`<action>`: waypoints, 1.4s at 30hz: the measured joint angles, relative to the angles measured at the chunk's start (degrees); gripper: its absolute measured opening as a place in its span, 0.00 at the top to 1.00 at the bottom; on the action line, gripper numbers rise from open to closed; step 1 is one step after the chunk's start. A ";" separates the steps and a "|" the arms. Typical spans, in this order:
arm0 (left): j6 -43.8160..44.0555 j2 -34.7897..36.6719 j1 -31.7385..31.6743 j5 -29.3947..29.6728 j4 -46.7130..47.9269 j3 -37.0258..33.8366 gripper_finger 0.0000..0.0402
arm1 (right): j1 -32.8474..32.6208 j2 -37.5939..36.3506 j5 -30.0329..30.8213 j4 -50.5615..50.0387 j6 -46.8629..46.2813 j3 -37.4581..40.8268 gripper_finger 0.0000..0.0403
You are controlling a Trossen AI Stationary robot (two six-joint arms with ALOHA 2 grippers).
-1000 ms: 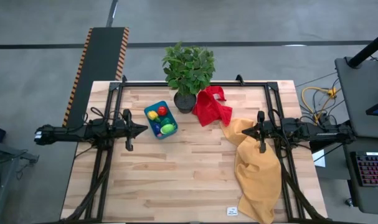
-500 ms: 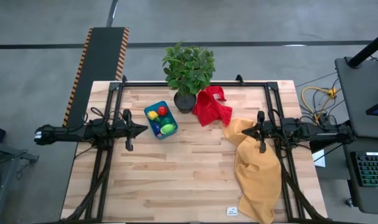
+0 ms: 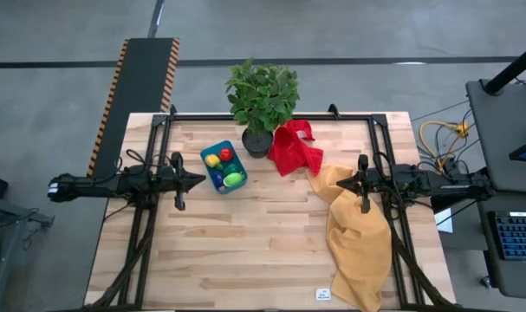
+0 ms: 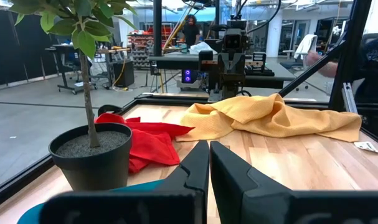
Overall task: Pick and placing Produce into tupperware
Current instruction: Return to Home Position
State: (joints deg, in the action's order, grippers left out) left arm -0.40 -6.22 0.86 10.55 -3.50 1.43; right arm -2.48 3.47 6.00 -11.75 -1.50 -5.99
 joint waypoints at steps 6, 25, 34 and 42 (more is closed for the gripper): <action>0.00 -0.02 0.00 0.00 -0.01 0.00 1.00 | 0.00 -0.01 0.00 0.00 0.00 -0.01 0.98; 0.00 -0.57 0.02 0.00 -0.01 0.00 1.00 | 0.02 0.01 0.00 0.00 0.00 -0.01 0.98; -0.01 -0.87 0.07 0.00 0.00 0.00 1.00 | 0.00 0.01 0.00 0.00 0.00 -0.01 0.98; 0.01 -0.87 0.07 0.00 -0.01 0.00 1.00 | 0.00 0.00 0.02 0.00 0.00 0.00 0.98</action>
State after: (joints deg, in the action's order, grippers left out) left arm -0.39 -7.09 0.93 10.55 -3.51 1.43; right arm -2.48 3.48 6.02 -11.75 -1.50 -5.99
